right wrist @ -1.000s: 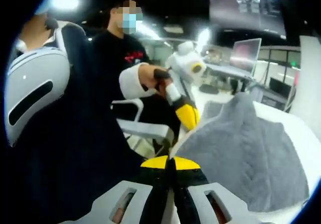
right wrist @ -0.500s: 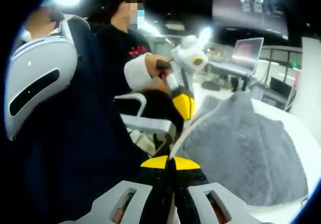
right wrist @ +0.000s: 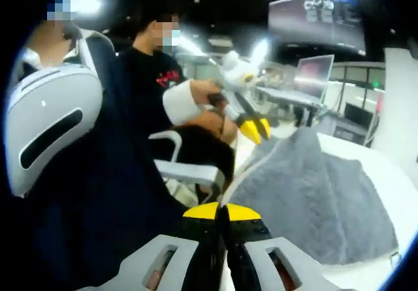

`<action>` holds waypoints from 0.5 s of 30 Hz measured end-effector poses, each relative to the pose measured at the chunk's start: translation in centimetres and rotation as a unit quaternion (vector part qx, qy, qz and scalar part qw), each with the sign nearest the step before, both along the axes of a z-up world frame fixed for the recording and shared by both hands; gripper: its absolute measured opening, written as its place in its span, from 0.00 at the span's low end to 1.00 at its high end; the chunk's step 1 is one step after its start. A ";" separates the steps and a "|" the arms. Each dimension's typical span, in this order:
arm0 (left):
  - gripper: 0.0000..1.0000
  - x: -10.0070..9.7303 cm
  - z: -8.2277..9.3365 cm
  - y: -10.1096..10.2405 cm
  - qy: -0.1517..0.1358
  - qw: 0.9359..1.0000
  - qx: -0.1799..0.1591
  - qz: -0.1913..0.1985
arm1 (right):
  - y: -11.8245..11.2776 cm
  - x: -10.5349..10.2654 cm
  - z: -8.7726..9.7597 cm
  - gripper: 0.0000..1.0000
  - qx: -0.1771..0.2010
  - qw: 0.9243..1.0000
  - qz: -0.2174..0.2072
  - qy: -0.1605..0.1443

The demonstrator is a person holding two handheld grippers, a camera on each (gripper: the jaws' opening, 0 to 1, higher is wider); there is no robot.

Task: Open the folded towel by lifting each exposed corner and separating the folded layers until the towel lies flat within the target outline without major curled edges

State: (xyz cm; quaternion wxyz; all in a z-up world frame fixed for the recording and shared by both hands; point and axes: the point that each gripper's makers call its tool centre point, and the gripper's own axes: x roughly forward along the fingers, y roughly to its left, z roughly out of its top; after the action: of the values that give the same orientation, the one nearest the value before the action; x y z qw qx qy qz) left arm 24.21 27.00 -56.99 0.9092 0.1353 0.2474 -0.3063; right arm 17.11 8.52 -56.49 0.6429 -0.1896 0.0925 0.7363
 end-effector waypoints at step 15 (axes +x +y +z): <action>0.28 2.7 -0.6 0.2 -0.082 0.995 0.058 -0.017 | -0.1 1.1 4.2 0.00 0.075 0.996 -0.036 0.042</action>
State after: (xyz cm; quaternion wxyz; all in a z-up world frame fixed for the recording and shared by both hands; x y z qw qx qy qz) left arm 26.86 27.15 -57.62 0.9119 0.2164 0.1866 -0.2946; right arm 18.17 8.38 -52.33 0.6767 -0.1069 0.0709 0.7250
